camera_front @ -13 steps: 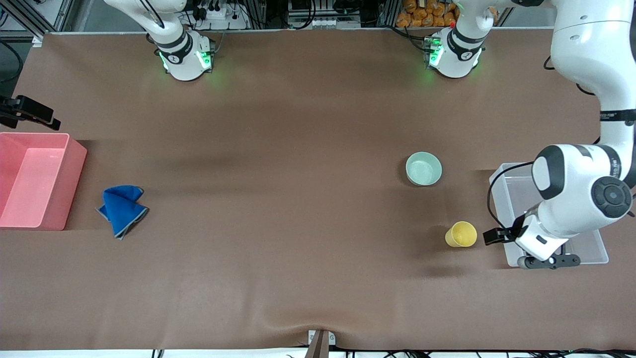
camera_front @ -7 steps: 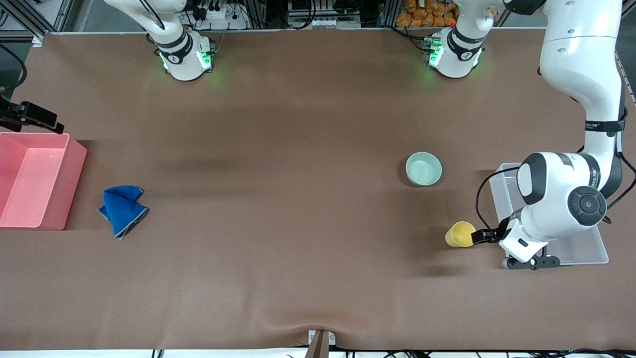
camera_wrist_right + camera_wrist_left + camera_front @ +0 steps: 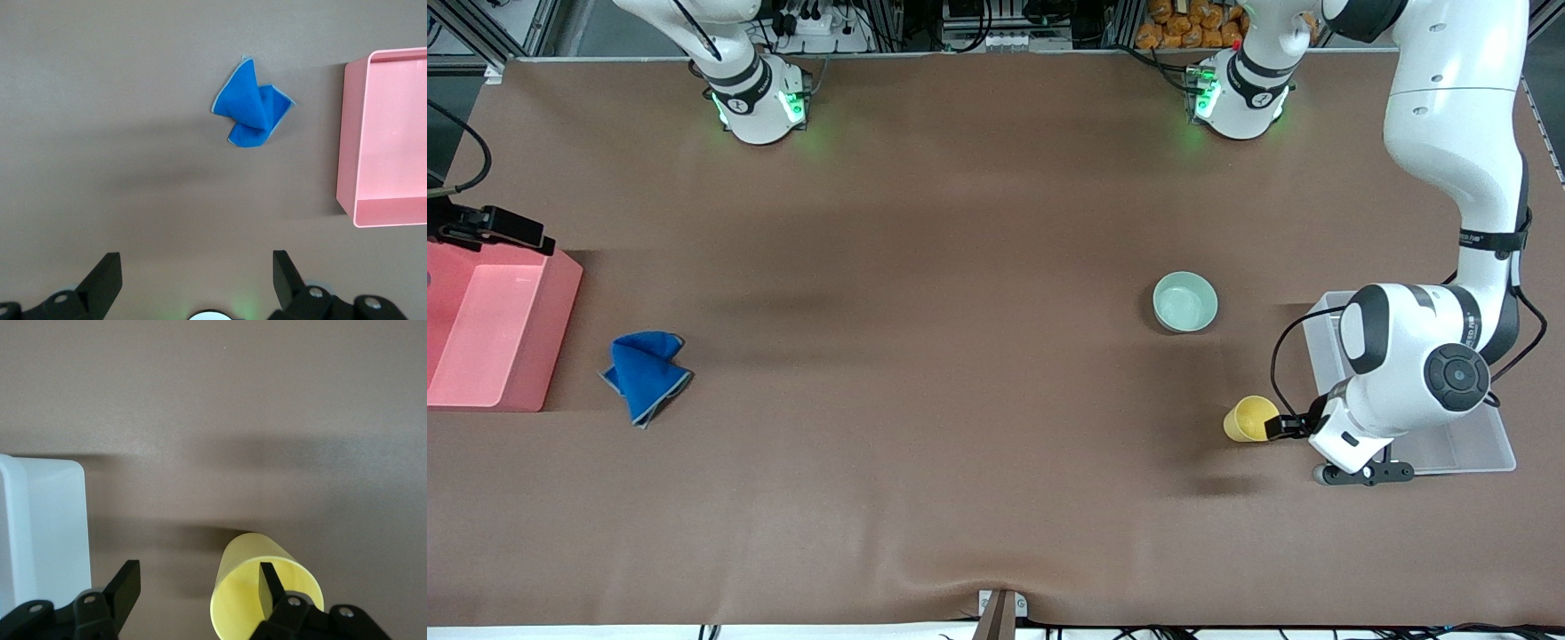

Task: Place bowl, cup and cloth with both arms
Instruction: 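Lower the left gripper onto the yellow cup while the right gripper reaches the cloth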

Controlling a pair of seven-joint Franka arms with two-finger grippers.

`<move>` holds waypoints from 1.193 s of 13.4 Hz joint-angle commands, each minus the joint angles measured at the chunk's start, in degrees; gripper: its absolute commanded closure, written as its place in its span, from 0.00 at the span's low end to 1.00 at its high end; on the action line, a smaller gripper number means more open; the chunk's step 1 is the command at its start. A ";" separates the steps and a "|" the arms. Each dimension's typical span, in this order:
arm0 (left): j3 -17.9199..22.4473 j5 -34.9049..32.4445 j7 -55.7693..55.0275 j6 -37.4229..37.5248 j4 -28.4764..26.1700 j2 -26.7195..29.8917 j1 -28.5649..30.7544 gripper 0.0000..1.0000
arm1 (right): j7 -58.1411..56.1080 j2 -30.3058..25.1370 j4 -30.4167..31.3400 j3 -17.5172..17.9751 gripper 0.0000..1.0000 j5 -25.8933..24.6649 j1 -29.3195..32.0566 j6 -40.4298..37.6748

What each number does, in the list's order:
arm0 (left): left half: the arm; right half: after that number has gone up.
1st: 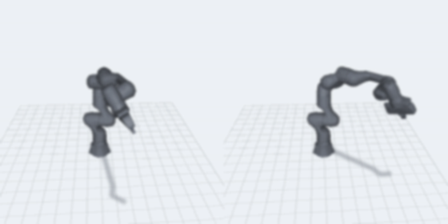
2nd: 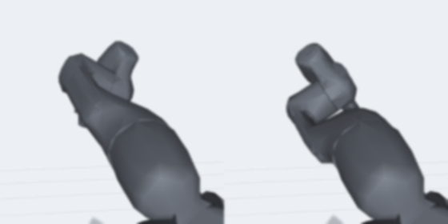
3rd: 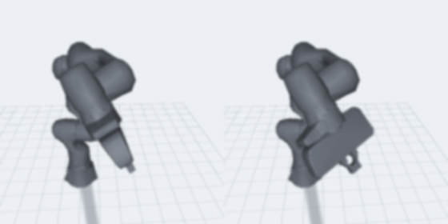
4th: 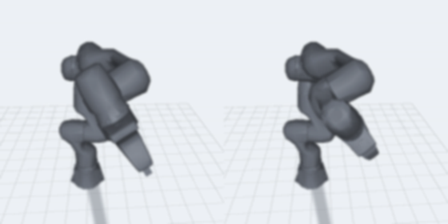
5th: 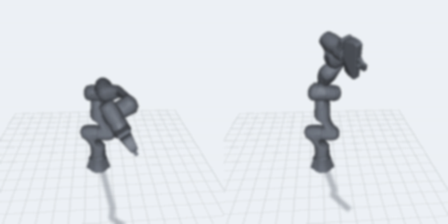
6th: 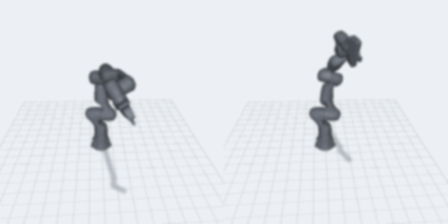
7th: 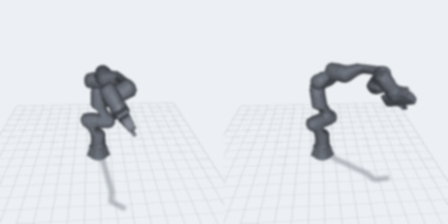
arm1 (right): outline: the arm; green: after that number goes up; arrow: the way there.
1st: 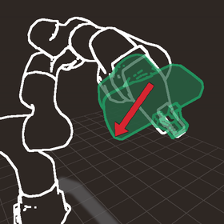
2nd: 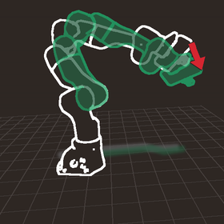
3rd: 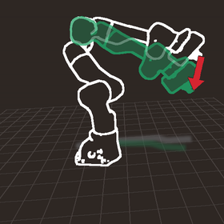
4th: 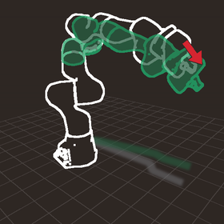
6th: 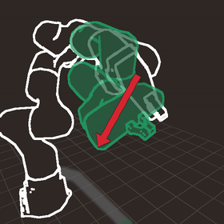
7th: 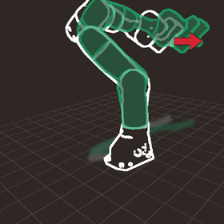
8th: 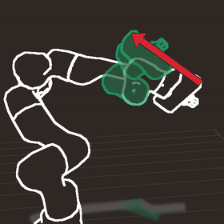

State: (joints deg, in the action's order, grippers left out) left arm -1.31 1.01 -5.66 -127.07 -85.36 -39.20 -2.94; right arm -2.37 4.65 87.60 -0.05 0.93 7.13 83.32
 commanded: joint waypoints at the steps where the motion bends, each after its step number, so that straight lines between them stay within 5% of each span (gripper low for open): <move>1: 0.17 1.19 -1.89 -0.55 0.46 -0.44 -0.39 0.20 | 0.62 0.53 -1.29 0.67 0.00 -0.66 1.05 -1.66; 6: 0.17 1.10 -3.22 -0.28 -1.21 -0.18 -1.45 0.25 | 0.44 2.89 -1.29 0.67 0.00 -0.66 1.31 -4.57; 12: 0.17 1.10 -3.13 -0.28 -3.67 -0.36 -1.54 0.37 | 0.26 17.37 -2.69 0.76 0.00 0.30 1.75 -0.54; 13: 0.17 1.10 -3.30 -0.28 -3.76 -0.27 -1.54 0.44 | 0.09 18.28 -2.87 0.76 0.00 0.65 2.27 0.26; 16: 0.17 1.10 -3.39 -0.20 -3.76 -0.36 -1.54 0.86 | 0.00 20.91 -3.40 0.76 0.00 0.65 5.34 5.43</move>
State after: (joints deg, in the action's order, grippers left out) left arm -1.49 1.02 -8.29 -127.09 -88.91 -39.76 -4.01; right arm -2.39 24.29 86.65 -0.03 1.04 9.50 87.56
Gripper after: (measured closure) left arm 0.612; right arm 0.000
